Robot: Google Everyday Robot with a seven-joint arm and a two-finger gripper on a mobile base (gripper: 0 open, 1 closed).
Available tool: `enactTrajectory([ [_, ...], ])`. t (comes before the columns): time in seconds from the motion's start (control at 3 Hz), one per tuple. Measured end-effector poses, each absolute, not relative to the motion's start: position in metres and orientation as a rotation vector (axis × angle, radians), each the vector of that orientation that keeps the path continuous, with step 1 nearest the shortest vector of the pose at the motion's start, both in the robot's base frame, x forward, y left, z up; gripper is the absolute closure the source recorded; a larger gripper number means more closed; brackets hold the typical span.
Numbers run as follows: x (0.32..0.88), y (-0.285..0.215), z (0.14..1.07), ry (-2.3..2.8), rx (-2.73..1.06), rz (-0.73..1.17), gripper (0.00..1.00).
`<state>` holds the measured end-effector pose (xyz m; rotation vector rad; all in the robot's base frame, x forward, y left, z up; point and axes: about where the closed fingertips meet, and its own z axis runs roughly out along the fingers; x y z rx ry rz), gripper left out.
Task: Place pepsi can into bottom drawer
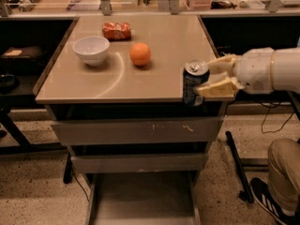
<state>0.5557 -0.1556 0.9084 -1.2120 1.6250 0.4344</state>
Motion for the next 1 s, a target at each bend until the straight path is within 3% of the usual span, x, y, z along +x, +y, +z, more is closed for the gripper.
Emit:
enactTrajectory([
  [0.67, 0.415, -0.173, 0.826, 1.786, -1.216, 0.355, 1.00],
  [1.0, 0.416, -0.171, 0.827, 1.784, -1.219, 0.364, 1.00],
])
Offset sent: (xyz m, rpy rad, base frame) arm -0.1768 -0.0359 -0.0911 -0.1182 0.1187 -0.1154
